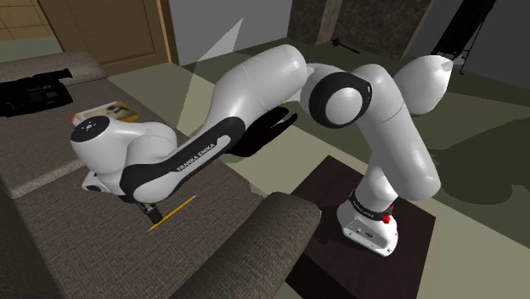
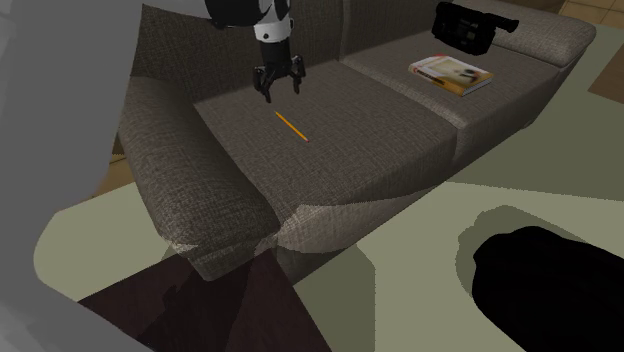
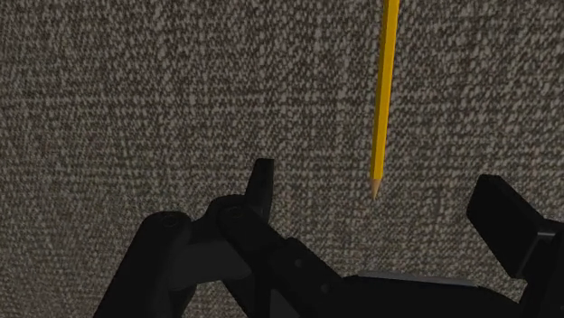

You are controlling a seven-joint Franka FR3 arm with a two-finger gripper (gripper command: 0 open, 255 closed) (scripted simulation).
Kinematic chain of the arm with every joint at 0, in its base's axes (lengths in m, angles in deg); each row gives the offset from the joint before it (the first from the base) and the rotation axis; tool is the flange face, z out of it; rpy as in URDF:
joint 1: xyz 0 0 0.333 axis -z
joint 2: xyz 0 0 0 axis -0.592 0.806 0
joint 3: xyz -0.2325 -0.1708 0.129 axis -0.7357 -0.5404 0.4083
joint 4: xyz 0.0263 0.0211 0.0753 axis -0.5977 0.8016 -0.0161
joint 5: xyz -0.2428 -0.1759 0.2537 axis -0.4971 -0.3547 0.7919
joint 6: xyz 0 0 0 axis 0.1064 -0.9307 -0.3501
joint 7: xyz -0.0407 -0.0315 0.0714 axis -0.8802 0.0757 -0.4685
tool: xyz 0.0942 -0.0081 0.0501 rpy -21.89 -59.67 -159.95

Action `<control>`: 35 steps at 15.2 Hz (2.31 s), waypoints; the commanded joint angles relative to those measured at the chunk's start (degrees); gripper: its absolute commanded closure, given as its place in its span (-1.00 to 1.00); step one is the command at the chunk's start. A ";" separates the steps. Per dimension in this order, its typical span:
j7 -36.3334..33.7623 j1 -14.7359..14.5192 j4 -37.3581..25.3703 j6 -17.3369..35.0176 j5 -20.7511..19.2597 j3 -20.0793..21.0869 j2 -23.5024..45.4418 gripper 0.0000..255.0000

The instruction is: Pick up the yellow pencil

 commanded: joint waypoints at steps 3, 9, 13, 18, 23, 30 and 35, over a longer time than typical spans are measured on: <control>1.42 -2.29 -2.62 0.80 -1.38 0.45 3.36 -1.00; 0.87 -2.65 -2.59 3.50 -2.16 -0.22 6.07 -1.00; 0.85 -2.72 -2.79 3.67 -2.23 -0.30 6.44 1.00; 0.80 -2.80 -2.94 3.77 -2.27 -0.34 6.69 1.00; 0.99 -2.55 -2.55 2.88 -1.99 -0.05 5.40 1.00; 1.66 -2.16 -2.78 -0.36 -1.07 0.72 2.34 1.00; 2.17 -1.97 -3.43 -2.86 -0.43 1.21 0.42 1.00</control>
